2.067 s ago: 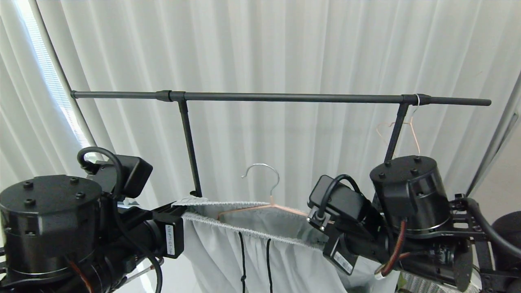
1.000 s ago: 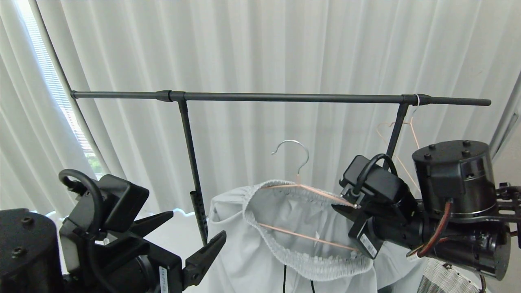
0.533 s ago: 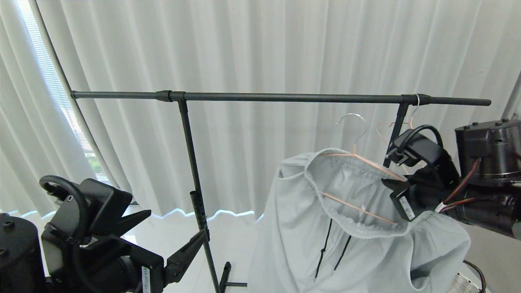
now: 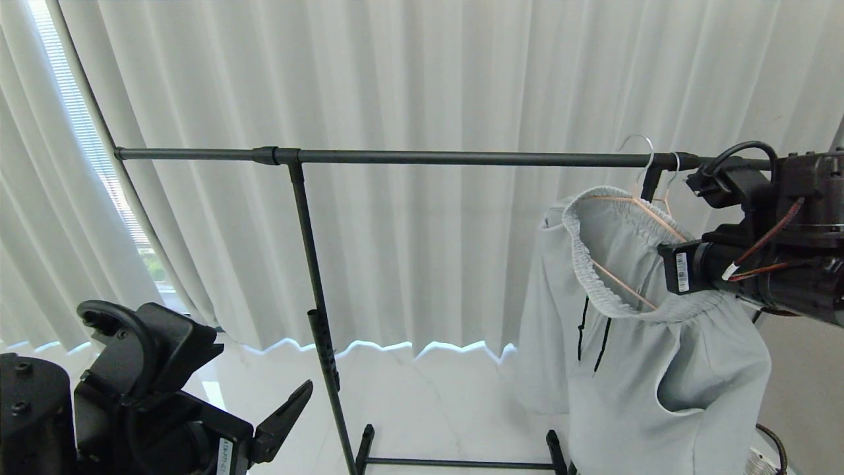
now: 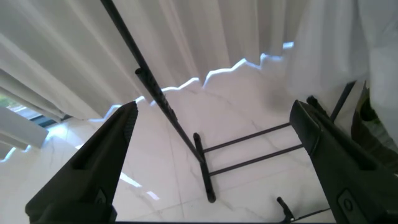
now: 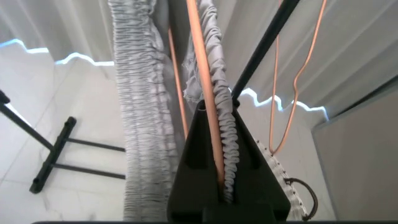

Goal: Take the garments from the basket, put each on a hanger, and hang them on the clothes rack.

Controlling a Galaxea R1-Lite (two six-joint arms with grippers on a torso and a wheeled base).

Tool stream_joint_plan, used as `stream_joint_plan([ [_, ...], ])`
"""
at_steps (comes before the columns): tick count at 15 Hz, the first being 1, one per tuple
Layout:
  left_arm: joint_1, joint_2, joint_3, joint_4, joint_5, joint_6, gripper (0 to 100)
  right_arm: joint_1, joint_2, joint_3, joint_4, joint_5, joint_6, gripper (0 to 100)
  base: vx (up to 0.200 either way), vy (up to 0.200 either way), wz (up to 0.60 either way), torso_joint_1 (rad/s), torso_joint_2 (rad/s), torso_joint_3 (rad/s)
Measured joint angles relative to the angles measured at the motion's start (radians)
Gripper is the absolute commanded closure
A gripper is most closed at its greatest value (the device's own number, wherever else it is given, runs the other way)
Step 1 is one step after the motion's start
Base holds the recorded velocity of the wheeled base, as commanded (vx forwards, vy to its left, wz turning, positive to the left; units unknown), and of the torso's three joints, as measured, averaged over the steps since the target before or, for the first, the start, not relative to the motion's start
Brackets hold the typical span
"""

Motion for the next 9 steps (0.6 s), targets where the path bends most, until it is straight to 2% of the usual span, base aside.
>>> stream_joint_plan([
  [3,0.0,-0.003,0.003,0.0,0.0,0.001,0,0.0,0.02,-0.024,0.0,0.001,-0.005,100,0.0,0.0,0.0,0.0,0.0,0.0],
  [9,0.001,-0.003,0.01,0.0,0.0,0.0,0,0.008,0.039,-0.055,-0.001,0.008,-0.006,100,0.2,0.0,0.0,0.001,0.0,0.006],
])
